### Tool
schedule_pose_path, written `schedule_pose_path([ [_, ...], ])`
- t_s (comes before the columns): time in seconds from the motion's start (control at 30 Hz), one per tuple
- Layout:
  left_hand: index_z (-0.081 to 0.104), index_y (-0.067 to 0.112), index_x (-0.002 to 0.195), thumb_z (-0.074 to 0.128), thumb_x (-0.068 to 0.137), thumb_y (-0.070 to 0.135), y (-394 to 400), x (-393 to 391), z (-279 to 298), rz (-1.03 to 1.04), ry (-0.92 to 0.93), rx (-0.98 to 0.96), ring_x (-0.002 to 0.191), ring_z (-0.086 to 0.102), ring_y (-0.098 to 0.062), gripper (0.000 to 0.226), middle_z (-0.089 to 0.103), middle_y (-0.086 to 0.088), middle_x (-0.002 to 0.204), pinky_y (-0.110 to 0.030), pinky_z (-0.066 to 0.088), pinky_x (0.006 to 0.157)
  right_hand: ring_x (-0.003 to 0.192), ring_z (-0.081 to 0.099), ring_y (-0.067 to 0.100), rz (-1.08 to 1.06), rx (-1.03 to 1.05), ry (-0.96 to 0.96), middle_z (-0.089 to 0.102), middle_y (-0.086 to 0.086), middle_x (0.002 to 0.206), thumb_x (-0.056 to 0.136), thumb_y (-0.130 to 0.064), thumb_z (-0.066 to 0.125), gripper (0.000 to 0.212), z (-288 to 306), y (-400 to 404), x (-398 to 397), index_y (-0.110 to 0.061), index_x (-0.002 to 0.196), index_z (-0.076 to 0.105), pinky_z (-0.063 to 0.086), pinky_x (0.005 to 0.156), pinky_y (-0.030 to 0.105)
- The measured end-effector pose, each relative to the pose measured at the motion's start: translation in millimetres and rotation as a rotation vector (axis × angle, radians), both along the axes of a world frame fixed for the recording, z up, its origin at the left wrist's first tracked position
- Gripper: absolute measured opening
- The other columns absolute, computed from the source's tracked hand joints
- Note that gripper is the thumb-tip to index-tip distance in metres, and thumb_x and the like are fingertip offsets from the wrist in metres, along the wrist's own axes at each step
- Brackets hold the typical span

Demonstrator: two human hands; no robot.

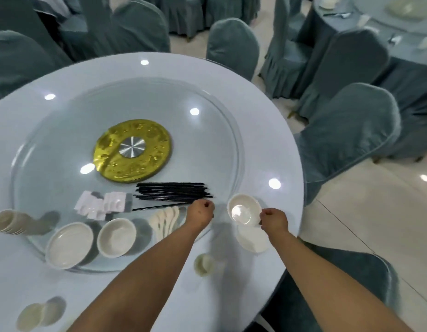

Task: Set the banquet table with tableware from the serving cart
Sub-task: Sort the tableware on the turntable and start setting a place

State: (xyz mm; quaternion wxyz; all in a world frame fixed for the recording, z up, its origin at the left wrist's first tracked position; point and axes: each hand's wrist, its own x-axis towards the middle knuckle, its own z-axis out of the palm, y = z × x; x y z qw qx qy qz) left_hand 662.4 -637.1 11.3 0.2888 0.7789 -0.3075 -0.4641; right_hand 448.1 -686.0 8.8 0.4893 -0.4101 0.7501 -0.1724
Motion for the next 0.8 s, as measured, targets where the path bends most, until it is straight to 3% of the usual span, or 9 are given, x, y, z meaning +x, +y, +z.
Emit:
schedule_pose_path([
  [0.13,0.071,0.005,0.089,0.066,0.09,0.024,-15.9,-49.2,-12.1,-0.095,0.091,0.051,0.073,0.071,-0.021,0.02,0.072,-0.015,0.09,-0.04,0.061,0.077,0.088,0.068,0.03,0.003,0.037,0.045,0.069,0.003,0.084,0.09,-0.004,0.053,0.021,-15.1,2.8,-39.0,-0.01,0.098,0.072,0.058,0.085,0.045],
  [0.2,0.07,0.009,0.086,0.07,0.087,0.024,-21.4,-67.4,-17.4,-0.13,0.075,0.06,0.074,0.072,-0.024,0.015,0.073,-0.012,0.087,-0.039,0.061,0.076,0.091,0.068,0.03,0.01,0.047,0.04,0.07,0.006,0.091,0.092,-0.005,0.054,0.022,-22.7,3.6,-49.0,-0.01,0.103,0.072,0.058,0.087,0.044],
  [0.3,0.071,0.011,0.089,0.074,0.082,0.023,-26.9,-85.2,-25.8,-0.19,0.013,0.072,0.072,0.071,-0.025,0.014,0.072,-0.007,0.083,-0.034,0.06,0.074,0.087,0.069,0.027,-0.008,0.065,0.018,0.069,0.001,0.084,0.092,-0.007,0.057,0.018,-31.9,6.7,-60.8,-0.012,0.103,0.07,0.058,0.087,0.044],
  [0.43,0.071,0.01,0.092,0.07,0.083,0.018,-29.2,-97.1,-37.5,-0.344,-0.192,0.075,0.081,0.06,-0.016,0.012,0.066,0.0,0.086,-0.023,0.046,0.072,0.082,0.069,0.028,-0.031,0.127,-0.055,0.07,0.008,0.081,0.091,-0.006,0.059,0.015,-45.1,8.1,-73.1,-0.009,0.102,0.068,0.059,0.084,0.045],
  [0.63,0.073,0.009,0.088,0.058,0.084,0.01,-32.9,-107.6,-48.1,-0.389,-0.307,0.123,0.084,0.065,-0.023,0.015,0.07,-0.007,0.088,-0.024,0.047,0.069,0.085,0.071,0.029,0.032,0.182,-0.008,0.07,0.008,0.077,0.088,-0.005,0.058,0.012,-57.6,5.3,-77.2,-0.014,0.089,0.066,0.059,0.083,0.047],
  [0.8,0.065,0.012,0.072,0.053,0.087,0.01,-30.2,-109.2,-58.1,-0.403,-0.332,0.146,0.077,0.062,-0.025,0.019,0.066,-0.01,0.076,-0.024,0.042,0.061,0.086,0.07,0.028,0.061,0.194,0.026,0.072,0.009,0.079,0.088,-0.007,0.057,0.012,-69.5,4.4,-76.9,-0.014,0.091,0.066,0.058,0.084,0.046],
])
